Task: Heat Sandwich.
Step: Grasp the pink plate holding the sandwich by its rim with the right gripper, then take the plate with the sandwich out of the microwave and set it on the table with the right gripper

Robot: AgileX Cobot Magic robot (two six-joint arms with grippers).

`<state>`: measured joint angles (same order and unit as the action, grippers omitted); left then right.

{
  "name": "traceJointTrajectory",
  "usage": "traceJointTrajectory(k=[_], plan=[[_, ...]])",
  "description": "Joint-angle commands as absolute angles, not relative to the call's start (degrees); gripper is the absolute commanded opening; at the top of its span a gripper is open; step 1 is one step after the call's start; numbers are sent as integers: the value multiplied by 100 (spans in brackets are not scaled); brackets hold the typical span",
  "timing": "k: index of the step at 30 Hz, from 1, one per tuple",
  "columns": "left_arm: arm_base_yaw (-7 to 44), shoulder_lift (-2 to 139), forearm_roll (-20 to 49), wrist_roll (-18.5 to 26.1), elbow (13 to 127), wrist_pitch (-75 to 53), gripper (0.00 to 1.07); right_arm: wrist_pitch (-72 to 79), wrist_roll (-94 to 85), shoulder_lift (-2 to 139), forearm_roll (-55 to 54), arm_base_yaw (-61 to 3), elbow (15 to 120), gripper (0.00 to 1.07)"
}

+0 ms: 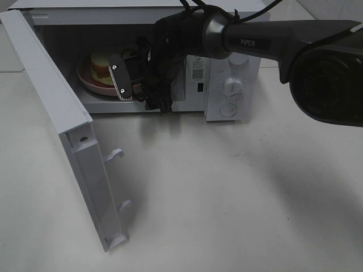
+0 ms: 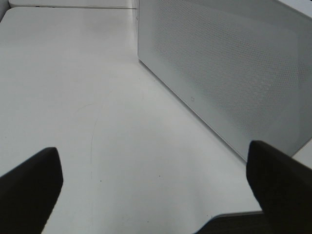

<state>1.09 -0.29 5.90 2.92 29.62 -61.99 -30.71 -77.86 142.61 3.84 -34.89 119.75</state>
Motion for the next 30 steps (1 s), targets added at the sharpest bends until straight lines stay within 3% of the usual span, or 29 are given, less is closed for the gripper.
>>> traceJointTrajectory(k=[1,7,10,11,12,13,30], plan=[[97,-57,636,269,2945,-6125,97,-3117,-7746,14295,321,-3552,12015,74],[97,-57,636,269,2945,-6125,97,-3094,-7746,14347,160,-3552,12015,63],[97,-57,636,269,2945,-6125,97,-3105,-7746,14347,183,-3552,12015,30],[97,-57,636,269,2945,-6125,97,-3105,-7746,14347,183,-3552,12015,30],[97,-57,636,269,2945,-6125,97,-3168,-7746,14335,183,-3552,12015,9],[97,-57,636,269,2945,-6125,97,-3203,-7746,14330,183,-3552,12015,0],[97,-57,636,269,2945,-6125,97,-3438,-8216,14049,63,-3552,11706,0]])
